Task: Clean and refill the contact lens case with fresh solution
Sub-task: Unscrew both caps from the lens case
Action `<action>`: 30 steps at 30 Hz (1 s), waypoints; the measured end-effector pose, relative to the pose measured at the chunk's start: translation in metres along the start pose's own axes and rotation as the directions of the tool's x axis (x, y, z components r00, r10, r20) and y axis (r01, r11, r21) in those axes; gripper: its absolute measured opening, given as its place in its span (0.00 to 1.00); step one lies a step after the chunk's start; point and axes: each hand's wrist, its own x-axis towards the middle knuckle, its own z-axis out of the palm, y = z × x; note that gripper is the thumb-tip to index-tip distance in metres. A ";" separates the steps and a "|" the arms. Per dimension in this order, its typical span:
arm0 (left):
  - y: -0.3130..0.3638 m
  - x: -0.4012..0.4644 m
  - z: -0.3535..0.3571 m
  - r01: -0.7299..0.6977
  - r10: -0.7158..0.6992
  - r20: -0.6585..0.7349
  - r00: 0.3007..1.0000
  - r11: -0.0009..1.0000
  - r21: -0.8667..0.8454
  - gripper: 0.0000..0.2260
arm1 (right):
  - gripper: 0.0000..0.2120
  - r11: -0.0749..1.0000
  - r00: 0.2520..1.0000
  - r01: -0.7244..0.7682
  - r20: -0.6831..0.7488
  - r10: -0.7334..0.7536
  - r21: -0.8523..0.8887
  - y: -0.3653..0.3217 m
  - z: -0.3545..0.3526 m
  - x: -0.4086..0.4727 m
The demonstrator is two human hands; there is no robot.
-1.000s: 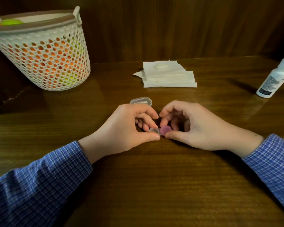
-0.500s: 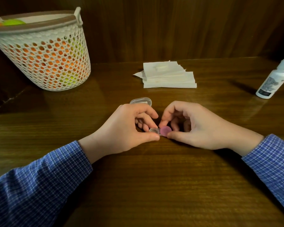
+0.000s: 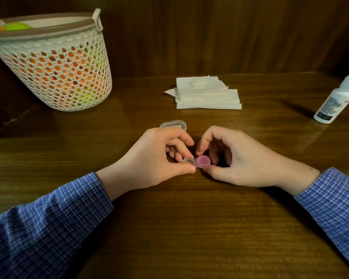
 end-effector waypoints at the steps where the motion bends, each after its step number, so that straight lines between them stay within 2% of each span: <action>1: 0.000 0.000 0.000 0.001 -0.001 0.000 1.000 1.000 0.002 0.22 | 0.15 1.000 1.000 0.004 -0.016 -0.004 -0.022 0.000 0.001 0.000; 4: 0.000 0.000 0.000 0.010 -0.010 0.005 1.000 1.000 0.009 0.22 | 0.16 0.999 0.999 -0.010 -0.047 0.007 -0.048 0.000 0.003 0.002; 9: -0.001 0.000 -0.001 0.014 -0.014 0.004 1.000 1.000 -0.006 0.21 | 0.15 0.998 1.000 0.007 0.011 -0.008 0.062 0.002 0.000 0.000; 14: -0.002 0.000 -0.001 0.001 -0.001 0.005 1.000 1.000 0.005 0.21 | 0.19 0.999 0.999 -0.006 -0.040 0.005 -0.042 0.000 0.002 0.002; 21: -0.004 -0.001 0.000 -0.007 0.007 0.011 1.000 1.000 -0.010 0.21 | 0.15 0.998 1.000 0.020 0.016 -0.021 0.062 0.001 0.000 0.000; 25: -0.003 0.000 -0.001 -0.010 0.010 0.003 1.000 1.000 0.003 0.21 | 0.20 1.000 1.000 -0.008 -0.022 0.008 -0.018 0.000 0.002 0.001; 30: -0.002 0.001 -0.001 -0.002 0.002 0.009 1.000 1.000 -0.005 0.21 | 0.17 1.000 1.000 -0.007 0.014 0.006 0.022 0.002 0.000 0.002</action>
